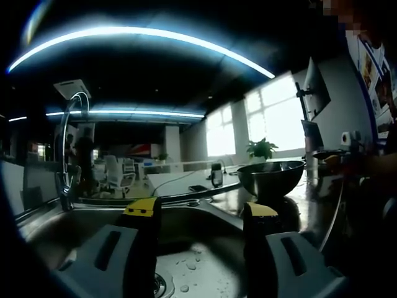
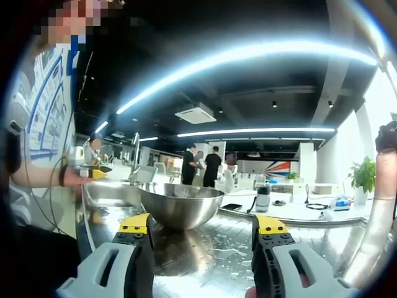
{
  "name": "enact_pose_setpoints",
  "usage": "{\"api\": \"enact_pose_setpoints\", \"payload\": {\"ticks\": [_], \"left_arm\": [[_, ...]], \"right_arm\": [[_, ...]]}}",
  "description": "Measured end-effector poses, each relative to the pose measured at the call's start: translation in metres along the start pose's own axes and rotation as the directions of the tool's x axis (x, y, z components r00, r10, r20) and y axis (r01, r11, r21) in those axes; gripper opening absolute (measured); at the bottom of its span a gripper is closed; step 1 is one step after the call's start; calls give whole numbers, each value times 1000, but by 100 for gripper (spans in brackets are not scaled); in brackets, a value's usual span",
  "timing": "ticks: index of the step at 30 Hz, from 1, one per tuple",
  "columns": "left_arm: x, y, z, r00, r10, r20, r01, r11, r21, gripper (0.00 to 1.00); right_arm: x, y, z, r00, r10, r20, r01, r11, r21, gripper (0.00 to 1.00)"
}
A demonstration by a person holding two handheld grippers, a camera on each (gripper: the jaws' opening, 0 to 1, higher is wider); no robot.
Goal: Pick up bowl with dirty water move over sink pour dirty water into sink return bowl to place
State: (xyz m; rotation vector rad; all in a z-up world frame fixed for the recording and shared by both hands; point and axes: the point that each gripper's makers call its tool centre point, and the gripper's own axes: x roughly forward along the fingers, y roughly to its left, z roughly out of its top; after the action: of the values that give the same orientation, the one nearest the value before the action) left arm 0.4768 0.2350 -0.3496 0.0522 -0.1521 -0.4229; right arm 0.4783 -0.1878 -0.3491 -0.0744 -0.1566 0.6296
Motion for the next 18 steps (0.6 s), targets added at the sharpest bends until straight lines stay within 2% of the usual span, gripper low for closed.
{"api": "enact_pose_setpoints", "payload": {"ticks": [7,18], "left_arm": [[4,8,0,1000,0,-5,0,1000,-18,52],[10,8,0,1000,-24,-3,24,999,-26,52]], "right_arm": [[0,0,-1,1000,1,-5,-1,1000,1,57],[1,0,-2,1000,-2,-12,2,1000,2,57]]}}
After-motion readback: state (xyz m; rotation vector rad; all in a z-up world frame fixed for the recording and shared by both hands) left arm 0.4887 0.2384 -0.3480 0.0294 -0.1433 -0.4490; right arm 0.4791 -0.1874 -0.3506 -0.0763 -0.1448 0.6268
